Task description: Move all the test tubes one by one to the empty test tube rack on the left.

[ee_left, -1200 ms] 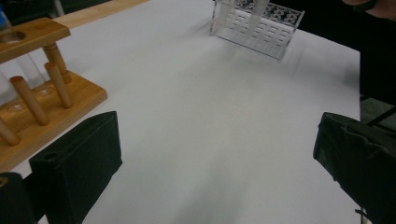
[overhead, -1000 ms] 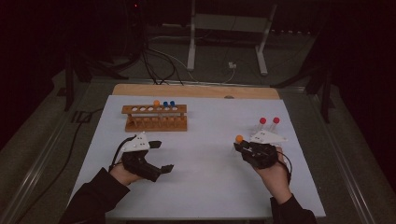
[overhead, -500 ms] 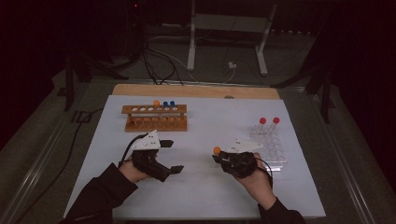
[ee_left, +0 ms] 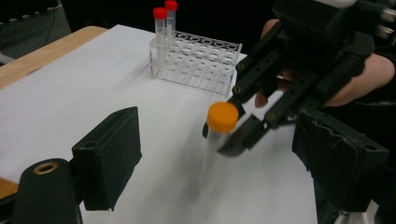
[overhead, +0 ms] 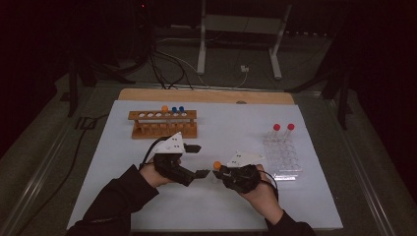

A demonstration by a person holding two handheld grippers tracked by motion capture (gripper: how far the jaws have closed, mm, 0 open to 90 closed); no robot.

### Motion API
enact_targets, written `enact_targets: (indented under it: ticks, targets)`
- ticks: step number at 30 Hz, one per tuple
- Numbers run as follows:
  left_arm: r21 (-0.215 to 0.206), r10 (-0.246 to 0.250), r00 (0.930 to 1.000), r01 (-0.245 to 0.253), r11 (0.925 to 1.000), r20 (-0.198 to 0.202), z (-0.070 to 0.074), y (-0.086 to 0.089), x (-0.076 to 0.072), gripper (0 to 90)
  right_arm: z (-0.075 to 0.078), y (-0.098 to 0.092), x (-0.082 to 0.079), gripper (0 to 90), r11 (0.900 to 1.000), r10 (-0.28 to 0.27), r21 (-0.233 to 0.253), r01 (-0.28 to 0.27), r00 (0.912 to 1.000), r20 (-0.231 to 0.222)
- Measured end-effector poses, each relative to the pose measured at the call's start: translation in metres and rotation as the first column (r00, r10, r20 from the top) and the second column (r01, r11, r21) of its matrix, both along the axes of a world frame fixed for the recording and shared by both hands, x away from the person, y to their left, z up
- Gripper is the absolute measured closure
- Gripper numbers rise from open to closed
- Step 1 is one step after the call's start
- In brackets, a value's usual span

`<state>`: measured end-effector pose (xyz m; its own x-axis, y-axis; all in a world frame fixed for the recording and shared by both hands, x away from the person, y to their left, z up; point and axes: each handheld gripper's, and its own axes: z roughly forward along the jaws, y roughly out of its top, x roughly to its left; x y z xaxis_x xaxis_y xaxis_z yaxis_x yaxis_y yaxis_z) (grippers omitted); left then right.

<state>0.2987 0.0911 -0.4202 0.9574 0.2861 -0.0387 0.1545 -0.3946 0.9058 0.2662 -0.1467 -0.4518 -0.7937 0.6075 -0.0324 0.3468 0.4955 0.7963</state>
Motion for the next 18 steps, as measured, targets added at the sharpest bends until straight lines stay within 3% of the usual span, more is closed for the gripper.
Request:
enact_targets:
  ticks: [5,7,18]
  targets:
    - [0.011,-0.01,0.9999,0.01,0.9999,0.007,-0.001,-0.01,0.001,22.0,0.001,0.001,-0.001,75.3,1.0,0.007,0.005,-0.007,1.0,-0.004]
    - [0.025,0.008,0.9999,-0.008,0.9996,0.015,-0.002,-0.015,0.001,24.6,0.002,0.001,-0.001,75.3,1.0,0.007,0.008,-0.007,1.0,-0.005]
    - [0.047,-0.004,0.9997,0.002,0.9989,0.026,-0.007,-0.027,0.002,48.6,0.004,0.001,-0.002,75.3,1.0,0.012,0.015,-0.012,0.9999,-0.005]
